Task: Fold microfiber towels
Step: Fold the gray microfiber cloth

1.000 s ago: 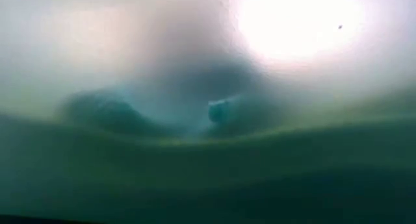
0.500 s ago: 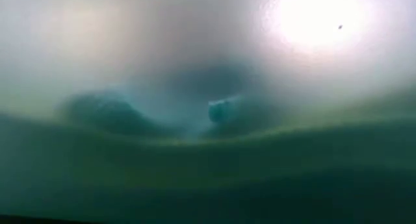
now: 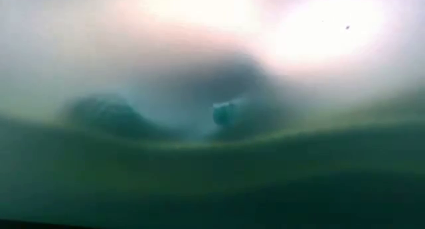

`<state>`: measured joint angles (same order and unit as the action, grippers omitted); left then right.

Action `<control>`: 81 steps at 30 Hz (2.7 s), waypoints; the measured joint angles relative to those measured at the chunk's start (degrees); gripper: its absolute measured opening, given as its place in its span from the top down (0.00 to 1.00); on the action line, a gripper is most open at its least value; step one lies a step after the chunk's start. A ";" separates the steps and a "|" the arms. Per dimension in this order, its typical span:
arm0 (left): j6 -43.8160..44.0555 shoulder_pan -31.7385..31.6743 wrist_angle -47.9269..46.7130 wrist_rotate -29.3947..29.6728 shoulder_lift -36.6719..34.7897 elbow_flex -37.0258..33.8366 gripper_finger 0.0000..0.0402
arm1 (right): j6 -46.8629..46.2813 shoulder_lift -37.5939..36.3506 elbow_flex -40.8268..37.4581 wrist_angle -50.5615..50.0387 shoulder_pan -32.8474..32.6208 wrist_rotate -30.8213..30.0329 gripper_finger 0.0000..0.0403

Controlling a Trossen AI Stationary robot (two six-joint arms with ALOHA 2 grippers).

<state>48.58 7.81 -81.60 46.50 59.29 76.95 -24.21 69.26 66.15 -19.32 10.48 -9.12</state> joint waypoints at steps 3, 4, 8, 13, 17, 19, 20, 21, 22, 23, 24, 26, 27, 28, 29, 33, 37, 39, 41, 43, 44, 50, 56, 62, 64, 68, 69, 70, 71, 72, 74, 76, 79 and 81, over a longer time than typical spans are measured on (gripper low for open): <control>0.24 -3.02 -0.74 0.01 -0.11 -3.02 1.00 | 3.93 2.66 -2.89 4.58 3.46 0.38 1.00; 0.17 -3.92 -0.58 0.03 -0.13 -4.09 1.00 | 4.96 3.64 -3.67 5.85 4.57 0.54 1.00; -1.82 -7.50 1.74 -0.19 0.30 -9.34 1.00 | 7.42 7.33 -5.09 9.45 8.17 3.07 1.00; -2.40 -11.86 5.71 -1.23 0.23 -17.46 1.00 | 10.32 12.02 -5.73 12.91 10.82 3.19 1.00; -4.34 -15.30 10.54 -1.50 0.25 -23.46 0.99 | 9.53 14.94 -5.73 17.72 11.76 6.85 1.00; -5.69 -17.04 14.26 -1.53 0.30 -26.41 0.99 | 8.55 15.96 -5.73 19.22 11.57 9.69 1.00; -6.38 -17.86 16.04 -1.63 0.30 -27.85 1.00 | 8.08 16.28 -5.73 19.67 11.32 11.18 1.00; -6.92 -18.84 17.68 -1.76 0.28 -29.24 1.00 | 7.48 16.59 -5.72 19.97 11.14 12.33 1.00; -7.54 -19.84 19.13 -1.94 0.28 -30.63 1.00 | 6.85 16.82 -5.71 19.99 10.80 13.26 1.00; -8.06 -20.88 20.47 -2.06 0.28 -32.11 0.99 | 6.37 16.93 -5.71 19.87 10.52 14.40 1.00; -8.46 -22.05 21.74 -2.39 0.28 -33.60 0.99 | 6.00 16.95 -5.71 19.64 10.20 15.48 1.00; -9.62 -24.51 24.42 -3.28 0.28 -36.57 0.99 | 5.33 16.93 -5.71 19.97 9.31 17.17 1.00; -10.26 -25.86 25.99 -3.95 0.28 -38.13 0.99 | 5.19 16.87 -5.68 20.07 8.91 18.11 1.00; -10.82 -27.22 27.17 -4.75 0.28 -39.61 0.99 | 5.12 16.81 -5.68 19.99 8.48 18.99 1.00; -11.32 -28.61 28.33 -5.47 0.28 -41.08 0.99 | 4.89 16.73 -5.68 19.90 8.15 20.01 1.00; -13.36 -33.17 35.30 -8.49 0.28 -46.13 0.97 | 3.89 16.69 -5.68 18.55 6.39 23.29 1.00; -15.65 -35.91 40.64 -8.96 0.28 -48.42 0.93 | 4.13 16.71 -5.68 14.19 4.91 24.47 1.00; -17.72 -36.88 42.09 -8.96 0.28 -48.35 0.92 | 4.89 17.34 -5.68 11.95 4.32 24.54 1.00; -20.71 -37.71 42.19 -8.54 0.28 -47.01 0.91 | 5.45 18.66 -5.68 10.78 3.86 24.63 1.00; -24.16 -38.55 41.70 -7.07 0.28 -44.62 0.90 | 5.57 20.53 -5.68 11.74 3.48 25.69 1.00; -26.14 -38.92 41.08 -6.39 0.28 -43.18 0.89 | 5.59 21.53 -5.68 12.70 3.36 25.94 1.00; -36.61 -42.32 40.12 -2.95 0.26 -37.41 0.88 | 3.69 26.96 -5.67 22.54 3.28 27.86 1.00; -38.82 -46.74 39.37 -4.24 0.27 -39.18 0.88 | 3.02 27.53 -5.58 24.37 3.03 30.40 1.00; -36.84 -47.57 40.88 -9.66 0.26 -39.19 0.88 | 4.90 28.85 -5.54 21.53 2.31 30.47 1.00; -36.88 -47.52 41.63 -10.64 0.26 -39.19 0.88 | 4.92 30.41 -5.58 21.02 1.82 30.74 1.00; -36.86 -47.42 41.90 -10.94 0.26 -39.19 0.88 | 5.03 35.24 -4.65 20.96 0.37 34.55 1.00; -36.86 -47.42 41.92 -11.14 0.26 -39.19 0.88 | 5.21 36.54 -4.41 20.72 -0.12 34.99 1.00; -36.86 -47.42 41.92 -11.43 0.26 -39.19 0.88 | 5.41 37.77 -4.12 20.47 -0.62 35.02 1.00; -36.77 -47.42 41.92 -11.60 0.27 -39.19 0.88 | 5.52 38.90 -3.72 20.52 -1.09 35.17 1.00; -36.43 -47.42 41.92 -11.79 0.28 -39.19 0.88 | 5.55 39.75 -3.31 20.63 -1.49 35.47 1.00; -36.09 -47.42 41.94 -12.03 0.26 -39.19 0.88 | 5.47 40.90 -2.59 20.87 -2.19 36.47 1.00; -35.89 -47.42 41.96 -12.08 0.27 -39.19 0.88 | 5.49 41.85 -2.08 21.19 -2.86 36.45 1.00; -35.15 -47.42 41.96 -12.10 0.26 -39.19 0.88 | 5.89 43.06 -2.06 20.82 -3.48 36.13 1.00; -34.54 -47.42 41.96 -12.15 0.26 -39.19 0.88 | 6.64 43.67 -2.11 20.63 -3.54 35.03 1.00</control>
<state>14.04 -39.62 -39.64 34.35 59.55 37.76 -17.57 112.93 64.05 1.31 6.94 25.92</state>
